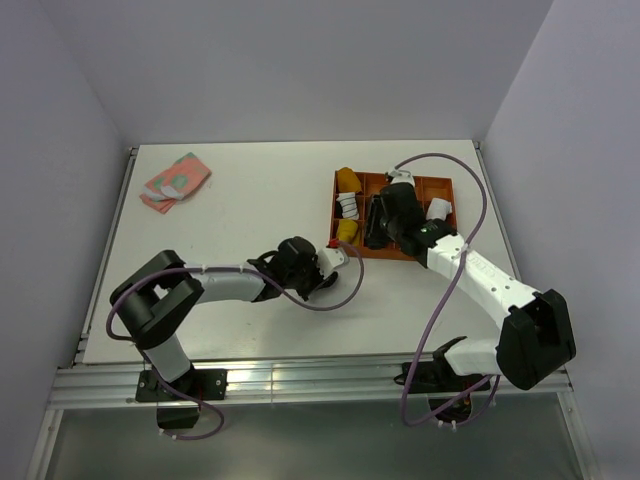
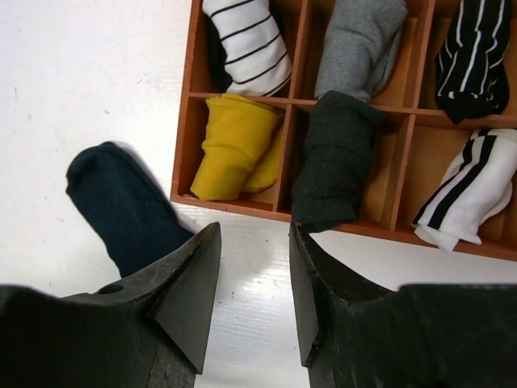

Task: Roll the socks
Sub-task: Roll the sock at the center of the board.

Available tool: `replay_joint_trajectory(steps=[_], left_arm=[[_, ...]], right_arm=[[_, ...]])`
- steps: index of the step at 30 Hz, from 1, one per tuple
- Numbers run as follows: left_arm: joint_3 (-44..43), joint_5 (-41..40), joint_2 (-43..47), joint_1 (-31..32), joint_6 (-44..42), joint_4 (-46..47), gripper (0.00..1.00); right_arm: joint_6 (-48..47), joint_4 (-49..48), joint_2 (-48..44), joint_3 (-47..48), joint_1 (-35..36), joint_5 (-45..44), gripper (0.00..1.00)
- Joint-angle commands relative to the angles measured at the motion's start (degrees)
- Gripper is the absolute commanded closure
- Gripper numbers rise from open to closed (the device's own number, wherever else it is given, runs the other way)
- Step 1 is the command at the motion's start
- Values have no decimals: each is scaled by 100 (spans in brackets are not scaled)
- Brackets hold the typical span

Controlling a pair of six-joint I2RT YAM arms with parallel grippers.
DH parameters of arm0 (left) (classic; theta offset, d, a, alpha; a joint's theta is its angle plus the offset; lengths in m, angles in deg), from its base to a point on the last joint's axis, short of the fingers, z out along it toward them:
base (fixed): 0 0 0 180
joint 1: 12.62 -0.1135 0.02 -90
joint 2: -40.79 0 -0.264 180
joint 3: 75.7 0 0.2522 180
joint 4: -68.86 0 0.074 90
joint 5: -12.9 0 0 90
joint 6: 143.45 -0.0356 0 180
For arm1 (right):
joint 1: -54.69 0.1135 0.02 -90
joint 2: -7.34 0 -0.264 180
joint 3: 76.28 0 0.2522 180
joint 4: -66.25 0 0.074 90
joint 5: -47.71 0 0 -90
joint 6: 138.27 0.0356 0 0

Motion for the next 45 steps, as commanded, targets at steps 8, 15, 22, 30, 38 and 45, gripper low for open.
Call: replay_joint_trajectory(steps=[8,15,22,30,38,45], left_arm=[[-882,2519,281,-969,-435,-2273,100],[-1452,3823,203,-1945,-1753,-4189,100],[-2059,4499,-684,-2386,-3212,-6157,100],[-2798,5054,-1888,-2931,-4611,-7847,100],[-2904,5054,-2311,-3089,-4524,-7936,100],[-2807,4870,-2452,-3177,-4137,-7576,100]], right_arm=[[-181,-83,-225,107,272,-267,54],[-268,-250,-296,1,579,-311,55],[-743,-751,-322,-245,1212,14,55],[-1235,-1717,-68,-719,1924,1023,54],[-1394,-2797,284,-1141,2539,1605,51],[-1517,-3335,1004,-1212,3005,1658,48]])
